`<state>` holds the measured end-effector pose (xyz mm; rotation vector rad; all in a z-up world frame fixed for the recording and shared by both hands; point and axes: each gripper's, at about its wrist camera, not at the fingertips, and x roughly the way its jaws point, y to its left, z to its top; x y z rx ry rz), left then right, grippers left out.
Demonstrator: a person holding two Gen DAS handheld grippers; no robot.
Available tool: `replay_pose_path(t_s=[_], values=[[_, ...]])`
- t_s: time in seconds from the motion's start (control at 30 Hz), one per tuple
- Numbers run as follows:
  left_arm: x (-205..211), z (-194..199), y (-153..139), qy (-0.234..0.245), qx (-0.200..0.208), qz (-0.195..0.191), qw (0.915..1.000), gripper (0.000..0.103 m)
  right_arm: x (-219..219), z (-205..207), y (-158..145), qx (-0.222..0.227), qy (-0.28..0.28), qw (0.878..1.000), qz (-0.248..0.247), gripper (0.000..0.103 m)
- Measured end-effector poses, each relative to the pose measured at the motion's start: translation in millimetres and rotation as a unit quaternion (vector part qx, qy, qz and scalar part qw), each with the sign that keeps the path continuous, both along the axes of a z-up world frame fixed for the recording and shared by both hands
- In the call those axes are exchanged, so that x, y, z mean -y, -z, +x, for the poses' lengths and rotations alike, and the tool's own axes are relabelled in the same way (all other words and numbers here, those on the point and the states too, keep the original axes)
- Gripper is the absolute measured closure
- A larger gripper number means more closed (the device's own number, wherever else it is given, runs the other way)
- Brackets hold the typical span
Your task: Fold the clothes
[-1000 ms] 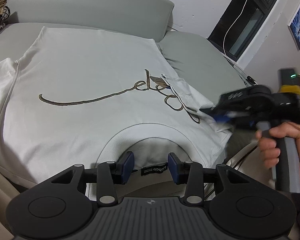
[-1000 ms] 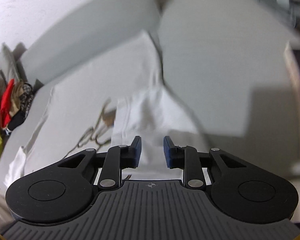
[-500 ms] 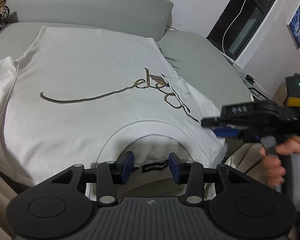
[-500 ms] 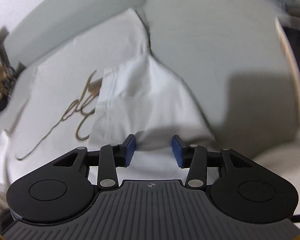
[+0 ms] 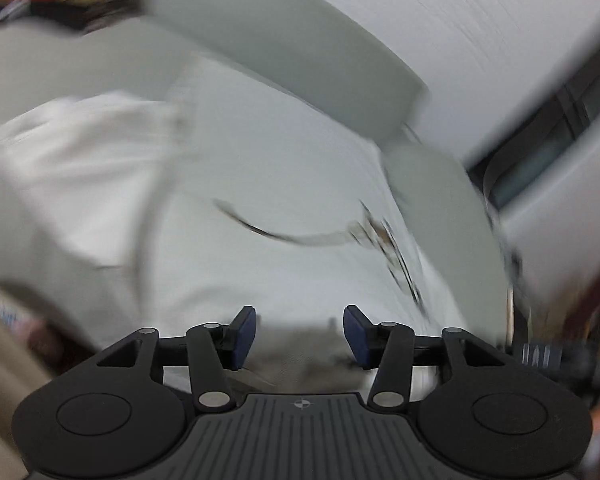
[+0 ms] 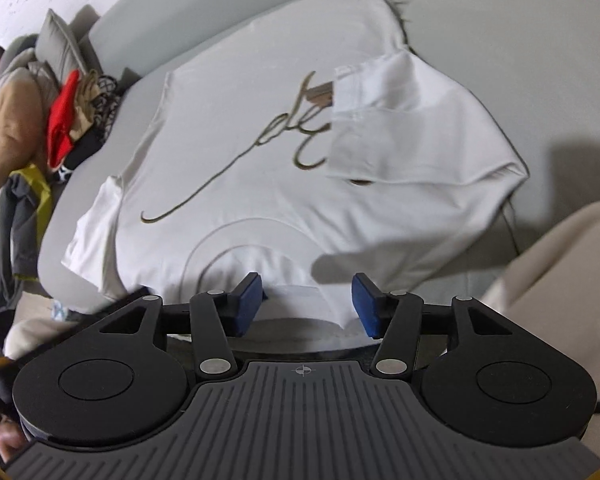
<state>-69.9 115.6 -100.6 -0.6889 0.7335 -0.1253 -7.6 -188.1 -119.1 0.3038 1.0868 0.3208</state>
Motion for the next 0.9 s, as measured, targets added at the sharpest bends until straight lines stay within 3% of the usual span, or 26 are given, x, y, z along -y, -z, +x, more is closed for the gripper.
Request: replay_pose_path(t_s=[0.13,0.23,0.33,0.4,0.47,0.53,0.73,0.8,0.9], values=[[-63,-14,5,-0.105,-0.005,-0.104,0.989,0.055,-13,-2,-7,0.0,-0.016,1.0,-0.002,0.032],[-98,-17,-1,-0.161,0.024,-0.134,0.9775,0.054,-23,-5,-12,0.006,-0.032,0.999,-0.007,0.032],[-132,-13,8,-0.244,0.005,-0.129,0.9611,0.055,-31,-7,-16,0.01,-0.044,0.999,-0.002,0.032],[-146,-6,15,-0.272,0.001,-0.141,0.9519,0.056,-34,-10,-20,0.016,-0.052,0.999,-0.001,0.032],[-148,3,13,-0.281,-0.004,-0.113,0.953,0.057,-37,-13,-23,0.021,-0.06,0.998,-0.003,0.032],[-144,8,10,-0.302,-0.022,-0.058,0.9514,0.057,-37,-15,-24,0.022,-0.063,0.998,-0.005,0.032],[-144,15,17,-0.301,-0.046,-0.037,0.9517,0.056,-33,-16,-22,0.016,-0.054,0.998,-0.001,0.032],[-150,15,24,-0.311,-0.053,-0.051,0.9477,0.061,-32,-15,-19,0.014,-0.051,0.999,0.0,0.032],[-154,19,28,-0.324,-0.062,-0.048,0.9426,0.085,-32,-17,-17,0.011,-0.053,0.999,0.003,0.032]])
